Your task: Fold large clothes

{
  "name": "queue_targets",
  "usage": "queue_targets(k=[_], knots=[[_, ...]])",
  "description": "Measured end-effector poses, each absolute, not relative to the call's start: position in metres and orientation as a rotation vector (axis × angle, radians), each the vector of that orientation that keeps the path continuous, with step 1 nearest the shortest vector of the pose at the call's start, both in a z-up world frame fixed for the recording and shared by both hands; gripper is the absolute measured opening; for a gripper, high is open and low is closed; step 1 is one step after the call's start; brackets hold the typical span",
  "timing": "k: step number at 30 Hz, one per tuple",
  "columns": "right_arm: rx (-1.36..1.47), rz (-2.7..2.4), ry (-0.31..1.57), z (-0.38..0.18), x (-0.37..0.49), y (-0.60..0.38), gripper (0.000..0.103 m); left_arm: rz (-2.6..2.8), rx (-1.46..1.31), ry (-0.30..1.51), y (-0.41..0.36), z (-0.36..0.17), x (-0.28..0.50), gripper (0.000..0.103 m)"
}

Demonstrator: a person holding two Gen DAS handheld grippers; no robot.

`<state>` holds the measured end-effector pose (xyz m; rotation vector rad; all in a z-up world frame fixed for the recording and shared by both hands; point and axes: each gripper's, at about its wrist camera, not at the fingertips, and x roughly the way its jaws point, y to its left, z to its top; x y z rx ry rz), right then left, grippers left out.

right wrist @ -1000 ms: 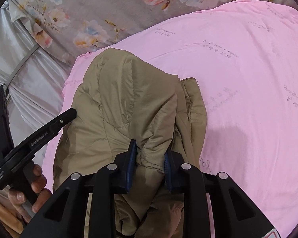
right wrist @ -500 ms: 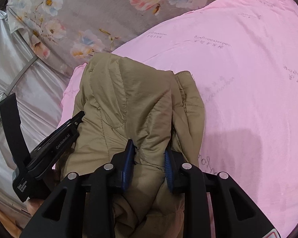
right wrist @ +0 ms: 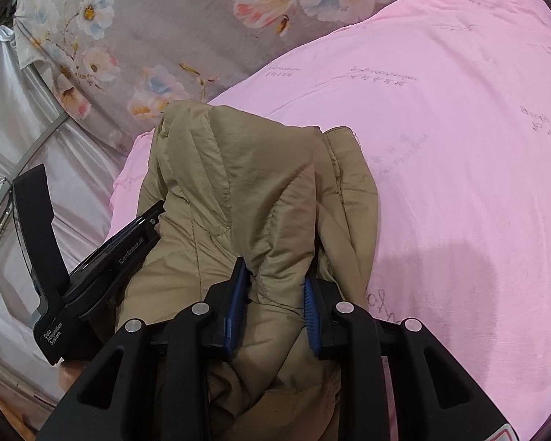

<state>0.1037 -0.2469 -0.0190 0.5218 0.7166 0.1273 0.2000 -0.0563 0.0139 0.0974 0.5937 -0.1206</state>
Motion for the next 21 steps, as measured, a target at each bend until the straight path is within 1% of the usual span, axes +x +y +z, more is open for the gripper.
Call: queue_targets(k=[6, 9, 10, 11, 13, 16, 21], knots=[[0.537, 0.11, 0.747, -0.014, 0.109, -0.245, 0.024, -0.142, 0.113, 0.605, -0.057, 0.014, 0.208, 0.04], [0.489, 0.034, 0.8, 0.009, 0.099, -0.235, 0.027, -0.155, 0.13, 0.633, -0.055, 0.021, 0.204, 0.04], [0.446, 0.011, 0.793, 0.02, 0.091, -0.228, 0.03, -0.152, 0.145, 0.643, -0.053, 0.025, 0.198, 0.04], [0.4, 0.001, 0.778, 0.031, 0.08, -0.221, 0.035, -0.152, 0.154, 0.649, -0.05, 0.032, 0.187, 0.04], [0.332, 0.02, 0.76, 0.047, 0.052, -0.206, 0.035, -0.185, 0.149, 0.66, -0.043, 0.045, 0.163, 0.04], [0.322, 0.057, 0.761, 0.05, 0.017, -0.195, 0.035, -0.263, 0.108, 0.71, -0.026, 0.054, 0.121, 0.04], [0.322, 0.04, 0.79, 0.03, -0.012, -0.19, 0.035, -0.294, 0.024, 0.796, 0.001, 0.035, 0.083, 0.04]])
